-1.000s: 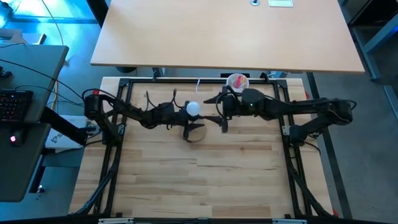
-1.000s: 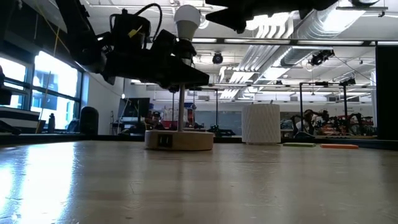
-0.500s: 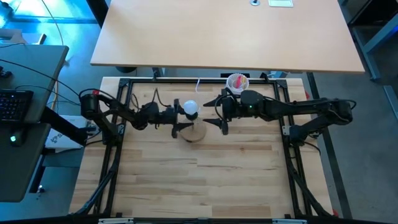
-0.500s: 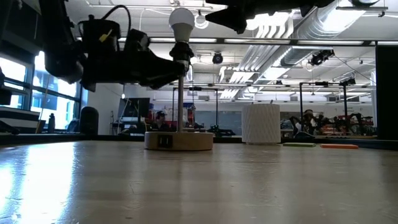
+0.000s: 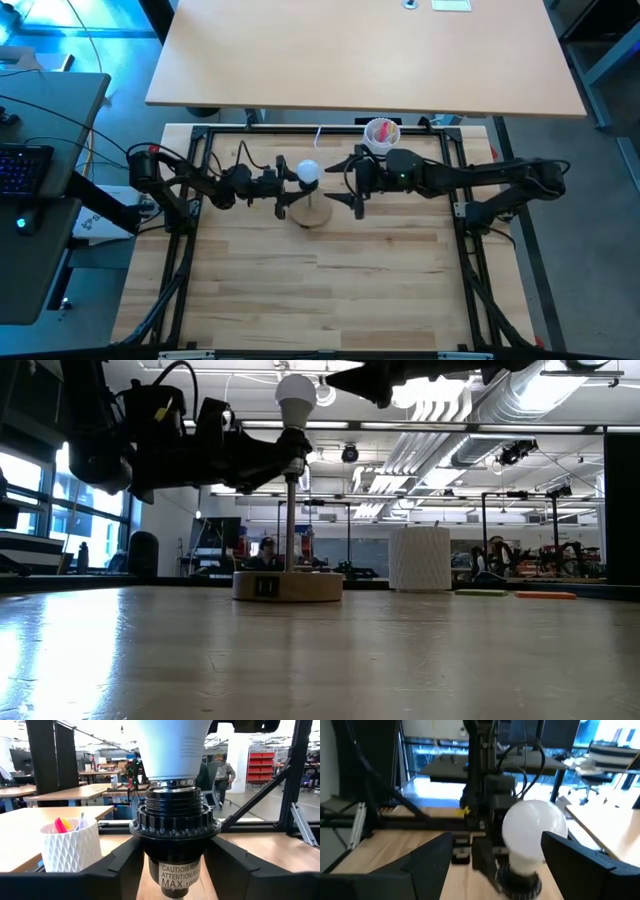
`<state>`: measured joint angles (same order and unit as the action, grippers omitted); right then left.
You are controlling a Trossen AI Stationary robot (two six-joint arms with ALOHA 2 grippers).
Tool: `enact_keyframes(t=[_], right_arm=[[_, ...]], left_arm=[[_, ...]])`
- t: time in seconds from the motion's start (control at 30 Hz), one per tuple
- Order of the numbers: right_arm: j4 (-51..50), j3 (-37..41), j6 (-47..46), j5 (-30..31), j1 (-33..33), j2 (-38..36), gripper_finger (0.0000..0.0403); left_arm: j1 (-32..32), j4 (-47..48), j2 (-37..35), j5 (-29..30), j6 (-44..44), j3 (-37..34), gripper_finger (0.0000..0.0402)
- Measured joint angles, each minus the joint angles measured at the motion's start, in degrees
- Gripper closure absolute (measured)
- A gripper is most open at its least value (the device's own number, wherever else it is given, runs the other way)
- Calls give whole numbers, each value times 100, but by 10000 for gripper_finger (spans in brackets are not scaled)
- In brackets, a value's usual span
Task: Screw lightbulb
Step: Insert the light bulb into the lamp
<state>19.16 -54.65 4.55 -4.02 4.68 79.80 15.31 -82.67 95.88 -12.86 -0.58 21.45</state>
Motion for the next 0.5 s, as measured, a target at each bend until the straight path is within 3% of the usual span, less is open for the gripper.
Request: enact_keyframes(t=[0.13,0.37,0.5], right_arm=[[498,0,144,89,123,366,100],[721,0,151,176,322,569,100],[853,0,9,-270,512,571,100]], left_arm=[[4,5,0,-9,-2,0,239],[4,120,-5,-9,-9,7,239],[4,133,-7,-9,-11,7,239]])
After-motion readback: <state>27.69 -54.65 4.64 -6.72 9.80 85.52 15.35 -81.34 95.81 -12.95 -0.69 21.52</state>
